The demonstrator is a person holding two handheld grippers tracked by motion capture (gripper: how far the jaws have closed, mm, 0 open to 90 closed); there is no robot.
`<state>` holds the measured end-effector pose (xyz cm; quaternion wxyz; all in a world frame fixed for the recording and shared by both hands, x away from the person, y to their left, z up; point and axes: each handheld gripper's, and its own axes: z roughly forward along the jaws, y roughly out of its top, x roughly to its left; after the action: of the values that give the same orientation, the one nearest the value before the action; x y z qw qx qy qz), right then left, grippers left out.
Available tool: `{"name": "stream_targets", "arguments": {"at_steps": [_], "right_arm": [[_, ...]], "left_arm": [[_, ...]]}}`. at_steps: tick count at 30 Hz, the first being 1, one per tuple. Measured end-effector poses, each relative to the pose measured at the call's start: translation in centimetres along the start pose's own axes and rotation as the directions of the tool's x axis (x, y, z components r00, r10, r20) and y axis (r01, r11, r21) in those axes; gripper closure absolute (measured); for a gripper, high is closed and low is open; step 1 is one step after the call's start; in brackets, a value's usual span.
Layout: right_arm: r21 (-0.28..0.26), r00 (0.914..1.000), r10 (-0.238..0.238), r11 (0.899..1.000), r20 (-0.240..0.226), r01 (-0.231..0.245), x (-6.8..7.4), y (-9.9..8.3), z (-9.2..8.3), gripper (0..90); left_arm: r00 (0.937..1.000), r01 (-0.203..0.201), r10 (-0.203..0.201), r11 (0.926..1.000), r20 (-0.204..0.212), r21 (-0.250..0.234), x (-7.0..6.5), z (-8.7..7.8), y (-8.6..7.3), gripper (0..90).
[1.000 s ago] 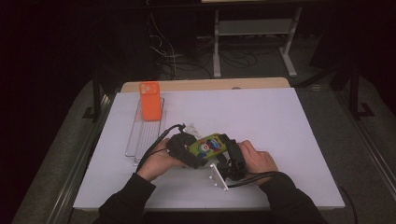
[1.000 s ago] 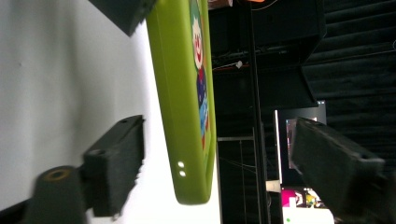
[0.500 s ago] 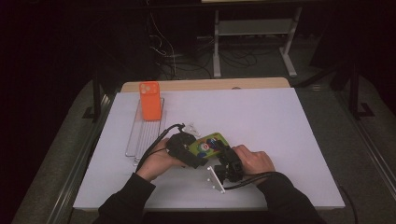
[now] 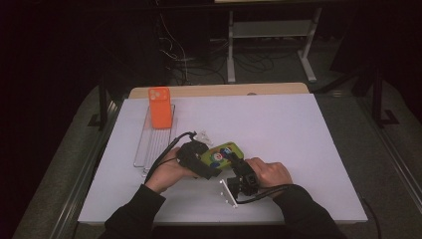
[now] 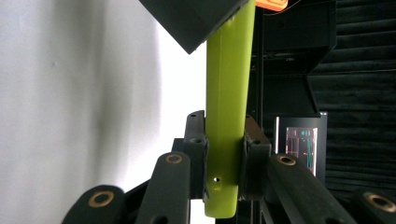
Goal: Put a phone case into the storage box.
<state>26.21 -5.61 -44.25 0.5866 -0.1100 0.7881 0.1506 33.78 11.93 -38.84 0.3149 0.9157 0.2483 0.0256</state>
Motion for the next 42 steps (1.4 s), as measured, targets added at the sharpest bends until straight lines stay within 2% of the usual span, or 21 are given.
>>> {"name": "stream_targets", "arguments": {"at_steps": [7, 9, 11, 12, 13, 16, 18, 19, 20, 21, 24, 25, 26, 27, 28, 30, 33, 35, 37, 40, 42], "right_arm": [[0.008, 0.9998, -0.02, 1.0, 0.002, 0.02, 0.0, 0.1, 0.0, 75.8], [0.005, 0.9996, -0.027, 1.0, 0.005, 0.027, 0.0, 0.1, -0.1, 75.8], [0.003, 0.9996, -0.028, 1.0, 0.009, 0.028, 0.0, 0.1, -0.1, 75.8], [0.003, 0.9997, -0.021, 1.0, 0.014, 0.021, -0.1, 0.1, -0.1, 75.9], [0.002, 0.9998, -0.014, 1.0, 0.016, 0.014, -0.1, 0.1, -0.2, 75.9], [0.007, 0.9999, -0.013, 1.0, 0.01, 0.013, -0.1, 0.1, -0.2, 75.9], [0.008, 1.0, -0.001, 1.0, 0.009, 0.001, 0.0, 0.1, -0.2, 75.9], [0.009, 1.0, -0.002, 1.0, 0.005, 0.002, 0.0, 0.1, -0.2, 75.9], [0.011, 1.0, -0.004, 1.0, 0.008, 0.004, 0.0, 0.1, -0.2, 75.9], [0.012, 1.0, -0.001, 1.0, 0.006, 0.001, 0.0, 0.0, -0.2, 75.9], [0.015, 0.9999, -0.006, 1.0, 0.01, 0.006, -0.1, -0.1, -0.2, 75.8], [0.018, 0.9999, -0.002, 1.0, 0.013, 0.002, -0.1, -0.2, -0.2, 75.8], [0.021, 0.9999, -0.007, 1.0, 0.012, 0.007, -0.2, -0.3, -0.1, 75.8], [0.026, 0.9999, -0.007, 1.0, 0.014, 0.006, -0.3, -0.4, -0.1, 75.8], [0.028, 0.9999, 0.002, 1.0, 0.015, -0.002, -0.3, -0.5, -0.1, 75.8], [0.037, 0.9998, 0.006, 0.999, 0.019, -0.006, -0.5, -0.8, -0.1, 75.8], [0.045, 0.9993, 0.017, 0.999, 0.033, -0.019, -0.7, -1.3, 0.0, 75.8], [0.064, 0.9999, 0.005, 0.998, 0.016, -0.006, -0.8, -1.7, 0.0, 75.8], [0.074, 0.9998, 0.018, 0.997, 0.011, -0.019, -0.9, -2.0, 0.0, 75.8], [0.081, 0.9994, 0.025, 0.996, 0.025, -0.027, -1.1, -2.5, 0.1, 75.8], [0.089, 0.9992, 0.032, 0.995, 0.024, -0.034, -1.3, -2.6, 0.0, 75.8]], "left_arm": [[1.0, -0.005, 0.005, 1.0, 0.0, -0.007, 0.0, 0.0, 0.0, 15.0], [0.9999, 0.01, -0.01, 0.9998, -0.001, -0.018, -0.1, 0.0, 0.0, 14.4], [0.9999, -0.01, 0.01, 0.9996, -0.013, -0.026, -0.1, -0.1, 0.0, 13.3], [0.9999, -0.004, 0.004, 0.9994, -0.013, -0.034, -0.2, -0.1, 0.0, 12.8], [0.9999, -0.014, 0.013, 0.9995, -0.008, -0.027, -0.1, -0.2, 0.0, 10.5], [0.9998, 0.004, -0.003, 0.999, 0.017, -0.044, -0.4, -0.1, 0.0, 3.1], [0.9997, -0.003, 0.004, 0.9993, 0.025, -0.038, -0.4, -0.4, 0.0, 1.6], [0.9992, -0.025, 0.026, 0.9994, 0.03, -0.024, -0.2, -0.7, 0.0, 0.0], [0.9994, -0.009, 0.011, 0.9988, 0.034, -0.048, -0.3, -0.8, -0.1, 0.0], [0.9989, -0.033, 0.034, 0.9988, 0.032, -0.035, -0.2, -1.1, -0.1, 0.0], [0.9987, -0.029, 0.03, 0.9987, 0.04, -0.043, 0.0, -1.6, -0.3, 0.0], [0.9981, -0.044, 0.046, 0.9984, 0.04, -0.035, 0.2, -1.8, -0.4, 0.0], [0.9984, -0.034, 0.036, 0.9982, 0.043, -0.049, 0.2, -1.8, -0.5, 0.0], [0.9976, -0.056, 0.057, 0.9978, 0.04, -0.037, 0.4, -2.0, -0.6, 0.0], [0.9982, -0.043, 0.045, 0.9978, 0.041, -0.05, 0.4, -2.0, -0.7, 0.0], [0.9978, -0.053, 0.054, 0.9978, 0.038, -0.041, 0.7, -2.3, -0.8, 0.0], [0.9987, -0.037, 0.039, 0.9975, 0.033, -0.06, 0.9, -2.3, -1.1, 0.0], [0.9983, -0.046, 0.048, 0.9977, 0.033, -0.05, 1.2, -2.4, -1.3, 0.0], [0.9989, -0.033, 0.035, 0.9977, 0.032, -0.058, 1.2, -2.3, -1.4, 0.0], [0.9983, -0.05, 0.051, 0.9978, 0.026, -0.043, 1.5, -2.3, -1.5, 0.0], [0.999, -0.034, 0.036, 0.9981, 0.026, -0.05, 1.4, -2.2, -1.6, 0.0]]}}
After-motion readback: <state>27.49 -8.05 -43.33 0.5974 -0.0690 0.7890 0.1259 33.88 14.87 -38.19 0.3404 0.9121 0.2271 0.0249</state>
